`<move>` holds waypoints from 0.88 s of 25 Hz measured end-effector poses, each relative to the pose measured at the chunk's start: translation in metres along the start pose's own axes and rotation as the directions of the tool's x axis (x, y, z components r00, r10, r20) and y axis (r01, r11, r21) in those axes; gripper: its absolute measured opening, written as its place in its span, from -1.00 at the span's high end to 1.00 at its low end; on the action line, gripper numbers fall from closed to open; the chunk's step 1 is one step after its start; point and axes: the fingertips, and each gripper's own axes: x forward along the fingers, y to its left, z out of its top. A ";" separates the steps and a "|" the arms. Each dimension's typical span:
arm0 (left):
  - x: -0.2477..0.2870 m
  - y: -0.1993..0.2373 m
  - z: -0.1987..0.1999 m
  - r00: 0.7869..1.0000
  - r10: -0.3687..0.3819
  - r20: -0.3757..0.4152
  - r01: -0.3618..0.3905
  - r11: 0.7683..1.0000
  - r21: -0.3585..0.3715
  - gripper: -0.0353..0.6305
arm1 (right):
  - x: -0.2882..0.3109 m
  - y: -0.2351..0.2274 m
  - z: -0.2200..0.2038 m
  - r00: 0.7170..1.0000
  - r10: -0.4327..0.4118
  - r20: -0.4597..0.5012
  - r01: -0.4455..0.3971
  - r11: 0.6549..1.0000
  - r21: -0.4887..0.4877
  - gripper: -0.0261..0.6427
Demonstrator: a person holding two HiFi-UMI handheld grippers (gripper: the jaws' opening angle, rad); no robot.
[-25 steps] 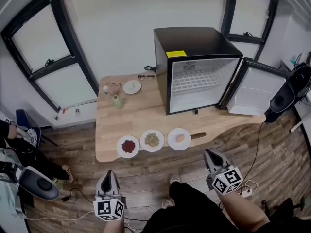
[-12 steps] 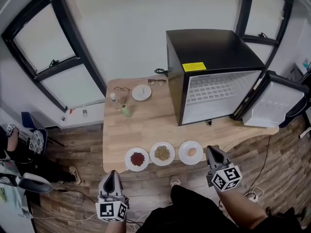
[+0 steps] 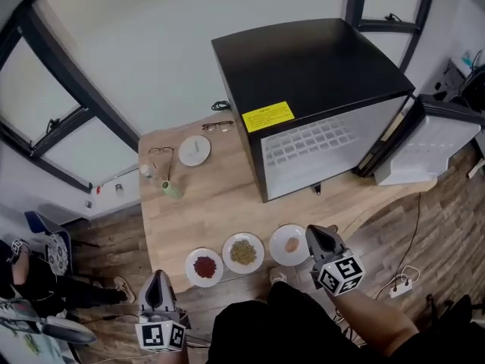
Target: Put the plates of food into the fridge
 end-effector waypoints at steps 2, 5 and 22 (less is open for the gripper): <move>0.015 -0.004 -0.002 0.999 -0.035 -0.011 0.035 0.999 -0.002 0.88 | -0.004 -0.001 -0.003 1.000 -0.024 0.000 0.024 0.999 0.023 0.87; 0.041 -0.015 -0.007 0.993 -0.118 -0.030 0.119 0.993 0.013 0.88 | -0.015 0.000 -0.010 0.998 -0.066 -0.006 0.066 0.997 0.038 0.87; 0.108 -0.050 -0.041 0.892 -0.450 -0.042 0.451 0.892 0.039 0.88 | -0.074 -0.001 -0.102 0.940 -0.338 -0.045 0.338 0.908 0.248 0.87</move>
